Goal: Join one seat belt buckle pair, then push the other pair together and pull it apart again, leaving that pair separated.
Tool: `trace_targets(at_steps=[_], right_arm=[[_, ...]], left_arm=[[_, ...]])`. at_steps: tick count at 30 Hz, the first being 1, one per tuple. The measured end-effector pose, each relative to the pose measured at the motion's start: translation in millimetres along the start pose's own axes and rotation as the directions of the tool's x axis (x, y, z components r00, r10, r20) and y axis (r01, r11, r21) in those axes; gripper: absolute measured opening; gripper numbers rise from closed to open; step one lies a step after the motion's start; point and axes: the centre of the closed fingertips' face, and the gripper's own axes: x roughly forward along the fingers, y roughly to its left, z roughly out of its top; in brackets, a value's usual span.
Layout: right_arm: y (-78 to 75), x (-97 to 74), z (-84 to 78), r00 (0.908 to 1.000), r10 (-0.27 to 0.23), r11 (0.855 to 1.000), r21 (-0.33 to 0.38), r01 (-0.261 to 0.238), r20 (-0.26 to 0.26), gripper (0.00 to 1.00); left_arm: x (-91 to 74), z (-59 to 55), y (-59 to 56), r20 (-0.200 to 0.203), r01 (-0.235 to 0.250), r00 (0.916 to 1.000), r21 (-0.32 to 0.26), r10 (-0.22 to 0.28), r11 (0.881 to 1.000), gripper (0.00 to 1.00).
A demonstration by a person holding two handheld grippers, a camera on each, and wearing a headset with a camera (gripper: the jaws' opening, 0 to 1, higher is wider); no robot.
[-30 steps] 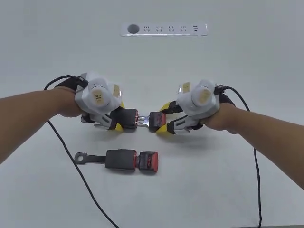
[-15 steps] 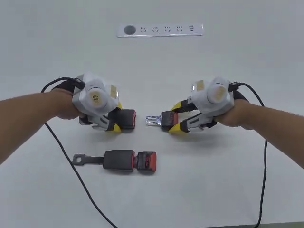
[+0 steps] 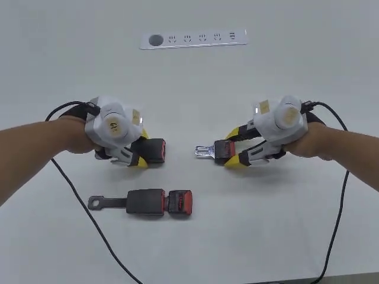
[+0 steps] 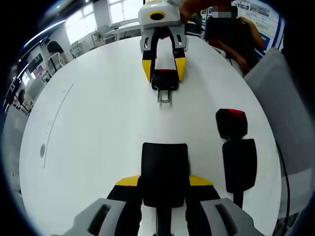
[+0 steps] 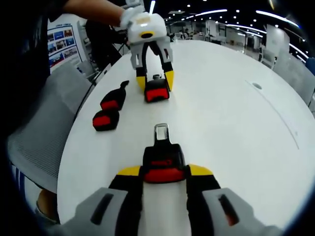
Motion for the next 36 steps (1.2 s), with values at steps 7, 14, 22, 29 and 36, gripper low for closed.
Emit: trace_targets(at_steps=[7,14,22,29,36], right_arm=[[0.4,-10.5,-11.3,0.9999,-0.01,1.0,0.016,0.01,-0.003,0.34],[-0.1,-22.1,-21.9,0.9996,-0.025,0.999,0.025,0.025,-0.016,0.35],[0.4,-29.4,-31.3,0.9994,-0.019,0.999,0.044,0.02,-0.029,0.35],[1.9,-31.6,-33.8,0.9995,-0.021,0.999,0.047,0.022,-0.025,0.35],[-1.4,-32.9,-26.5,0.9984,-0.056,0.982,0.181,0.054,0.006,0.43]], left_arm=[[0.1,-0.1,0.7,-0.001,-0.001,1.0,-0.002,0.001,1.0,0.35],[0.1,-0.2,1.1,-0.003,-0.001,1.0,-0.004,0.001,1.0,0.35],[-0.4,0.6,0.9,-0.001,-0.003,1.0,-0.009,0.003,1.0,0.35],[-0.5,0.6,1.0,0.01,-0.005,0.9999,-0.017,0.005,1.0,0.35],[-0.6,1.5,1.1,0.015,-0.008,0.9999,-0.021,0.008,1.0,0.35]])
